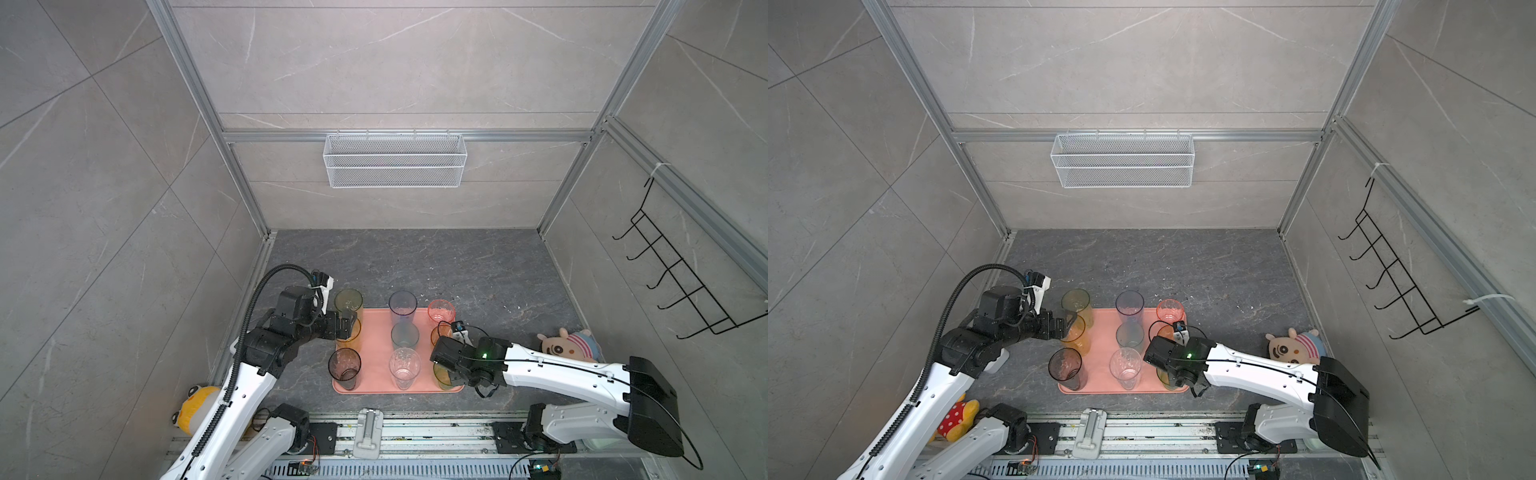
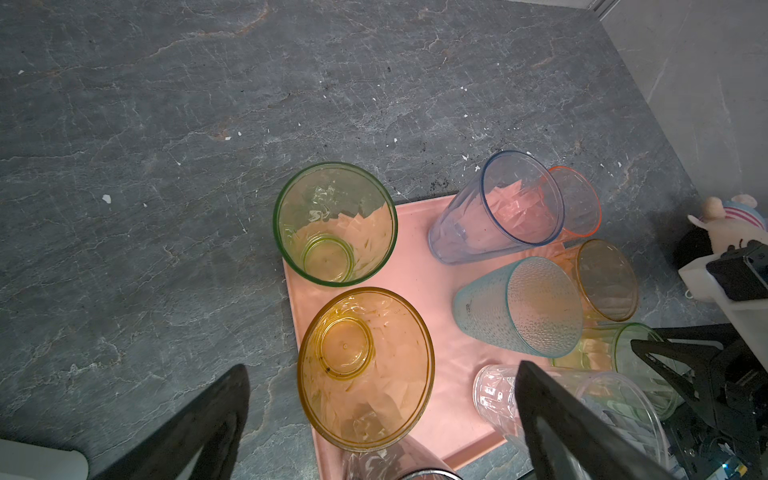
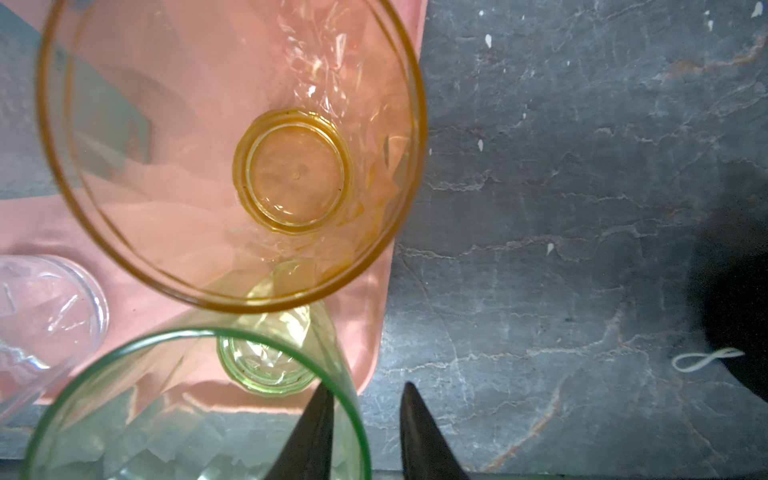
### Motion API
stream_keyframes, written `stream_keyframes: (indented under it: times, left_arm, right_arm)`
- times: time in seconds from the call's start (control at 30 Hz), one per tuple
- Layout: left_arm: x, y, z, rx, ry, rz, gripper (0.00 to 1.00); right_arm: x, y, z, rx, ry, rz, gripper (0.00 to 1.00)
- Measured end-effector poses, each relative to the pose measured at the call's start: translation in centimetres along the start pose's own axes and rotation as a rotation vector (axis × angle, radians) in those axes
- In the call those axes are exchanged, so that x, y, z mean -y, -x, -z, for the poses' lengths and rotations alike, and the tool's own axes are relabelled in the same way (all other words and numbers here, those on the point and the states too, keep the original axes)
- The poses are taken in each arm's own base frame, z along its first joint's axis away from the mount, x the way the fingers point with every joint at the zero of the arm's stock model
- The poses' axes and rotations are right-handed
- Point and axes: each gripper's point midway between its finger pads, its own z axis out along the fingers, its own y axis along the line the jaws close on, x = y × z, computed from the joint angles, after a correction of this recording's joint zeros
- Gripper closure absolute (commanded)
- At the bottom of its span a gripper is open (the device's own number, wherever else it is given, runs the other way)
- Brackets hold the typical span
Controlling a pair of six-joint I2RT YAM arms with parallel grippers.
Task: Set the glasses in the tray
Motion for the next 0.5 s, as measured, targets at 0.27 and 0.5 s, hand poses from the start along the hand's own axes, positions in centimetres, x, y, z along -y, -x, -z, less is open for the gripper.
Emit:
stream_keyframes:
  times: [0.27, 0.5]
  left_arm:
    - [0.0, 0.0, 0.0, 0.001, 0.0, 0.009, 0.0]
    - [0.0, 0.2, 0.1, 0.007, 0.005, 0.028, 0.0]
  right_arm:
    - [-0.4, 1.4, 1.7, 0.041, 0.025, 0.002, 0.64]
    - [0.0, 3.5, 4.1, 0.125, 0.039, 0.004, 0.58]
